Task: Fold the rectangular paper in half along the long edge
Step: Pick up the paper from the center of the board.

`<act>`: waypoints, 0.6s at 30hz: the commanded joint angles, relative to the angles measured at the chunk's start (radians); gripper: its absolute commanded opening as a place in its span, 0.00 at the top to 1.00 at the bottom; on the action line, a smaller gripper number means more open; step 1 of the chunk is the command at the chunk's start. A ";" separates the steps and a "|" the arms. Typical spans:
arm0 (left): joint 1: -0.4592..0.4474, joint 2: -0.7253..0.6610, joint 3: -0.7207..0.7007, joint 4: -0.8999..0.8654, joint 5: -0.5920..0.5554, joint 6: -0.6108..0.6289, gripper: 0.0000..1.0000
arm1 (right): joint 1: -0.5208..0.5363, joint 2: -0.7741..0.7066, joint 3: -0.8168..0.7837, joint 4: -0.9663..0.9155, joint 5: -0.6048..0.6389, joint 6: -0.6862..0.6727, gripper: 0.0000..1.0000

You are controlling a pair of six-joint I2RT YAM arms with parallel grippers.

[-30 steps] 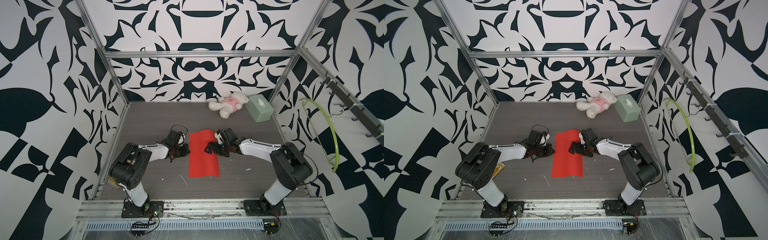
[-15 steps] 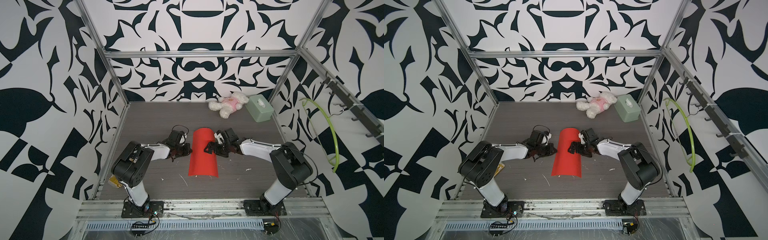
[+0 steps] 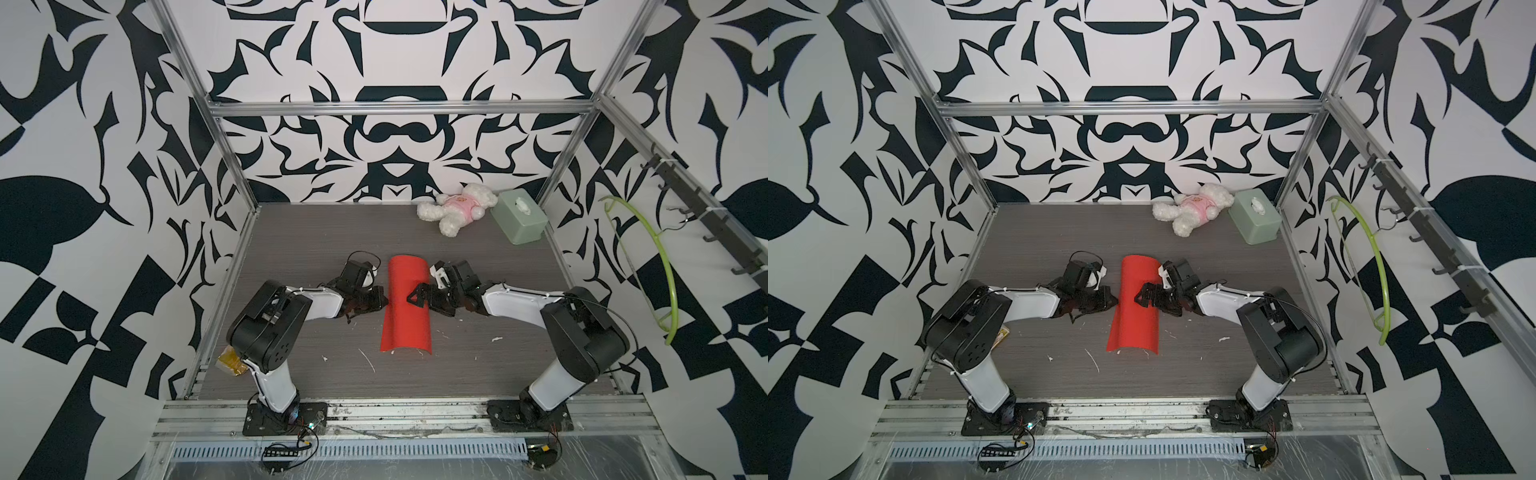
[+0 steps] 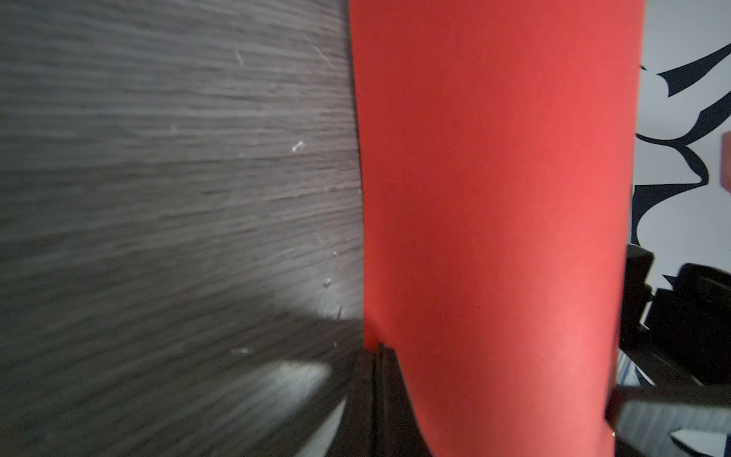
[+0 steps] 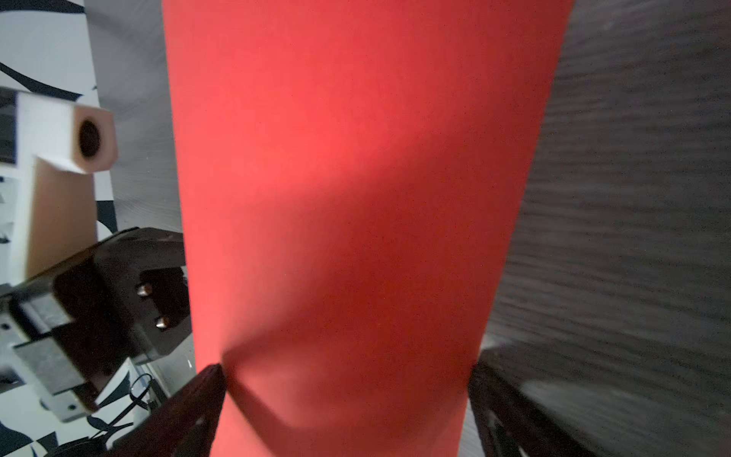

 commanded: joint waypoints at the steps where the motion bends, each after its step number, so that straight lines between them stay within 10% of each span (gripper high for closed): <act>1: -0.012 0.066 -0.033 -0.166 -0.055 0.004 1.00 | 0.002 -0.014 -0.027 0.075 -0.043 0.047 0.01; 18: -0.042 0.099 -0.008 -0.169 -0.062 -0.003 1.00 | 0.003 -0.059 -0.050 0.150 -0.098 0.066 0.01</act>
